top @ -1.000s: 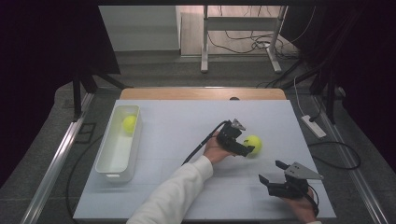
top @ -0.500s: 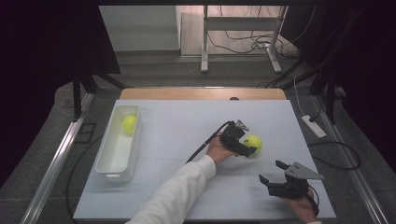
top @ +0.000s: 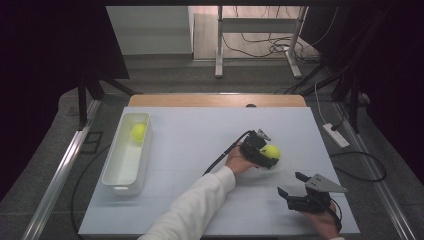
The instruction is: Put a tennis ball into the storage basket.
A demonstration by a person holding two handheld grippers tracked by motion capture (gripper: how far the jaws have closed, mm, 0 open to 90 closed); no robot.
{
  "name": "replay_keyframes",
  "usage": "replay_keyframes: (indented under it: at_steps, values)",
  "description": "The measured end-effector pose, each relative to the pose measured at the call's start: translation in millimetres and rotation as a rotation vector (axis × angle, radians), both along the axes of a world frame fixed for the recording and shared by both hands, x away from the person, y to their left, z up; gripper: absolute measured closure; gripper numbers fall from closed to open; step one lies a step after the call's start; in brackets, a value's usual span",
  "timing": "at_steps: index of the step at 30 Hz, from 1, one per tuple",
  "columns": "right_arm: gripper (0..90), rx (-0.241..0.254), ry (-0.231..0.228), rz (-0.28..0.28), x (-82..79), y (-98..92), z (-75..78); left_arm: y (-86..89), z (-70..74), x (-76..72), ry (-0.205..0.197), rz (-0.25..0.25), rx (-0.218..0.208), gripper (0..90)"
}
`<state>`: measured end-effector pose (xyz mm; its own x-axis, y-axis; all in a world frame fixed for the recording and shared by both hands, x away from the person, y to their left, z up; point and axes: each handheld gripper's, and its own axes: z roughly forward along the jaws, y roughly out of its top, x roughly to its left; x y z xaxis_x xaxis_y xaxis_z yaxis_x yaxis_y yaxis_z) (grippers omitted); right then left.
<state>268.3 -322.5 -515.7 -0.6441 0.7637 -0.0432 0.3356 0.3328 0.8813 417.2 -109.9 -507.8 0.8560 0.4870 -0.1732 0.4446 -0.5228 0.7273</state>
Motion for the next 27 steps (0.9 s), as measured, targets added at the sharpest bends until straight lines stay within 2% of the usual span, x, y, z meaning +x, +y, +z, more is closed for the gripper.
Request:
replay_keyframes:
  at_steps: [14,16,18,22,26,27]
  values:
    - [12.7,0.002,0.000,-0.003,-0.4,-0.9,0.1,-3.7,-6.3,4.4,0.014,-0.003,0.014,12.6]
    - [12.7,0.002,0.000,-0.002,-0.5,-1.0,0.0,-5.3,-6.5,4.7,0.008,-0.015,0.029,14.2]
    - [12.7,0.002,0.000,-0.002,-0.5,-1.1,0.0,-6.1,-6.8,4.5,0.014,-0.020,0.022,15.2]
    - [12.7,0.003,0.001,-0.003,-0.7,-1.2,0.1,-6.6,-8.2,4.1,0.021,-0.037,0.023,24.9]
    - [12.7,0.002,0.001,-0.004,-0.8,-1.2,0.1,-5.8,-7.8,4.4,0.026,-0.038,0.023,26.3]
    - [12.7,0.002,0.001,-0.004,-0.8,-1.2,0.1,-5.0,-6.9,4.5,0.020,-0.048,0.038,26.3]
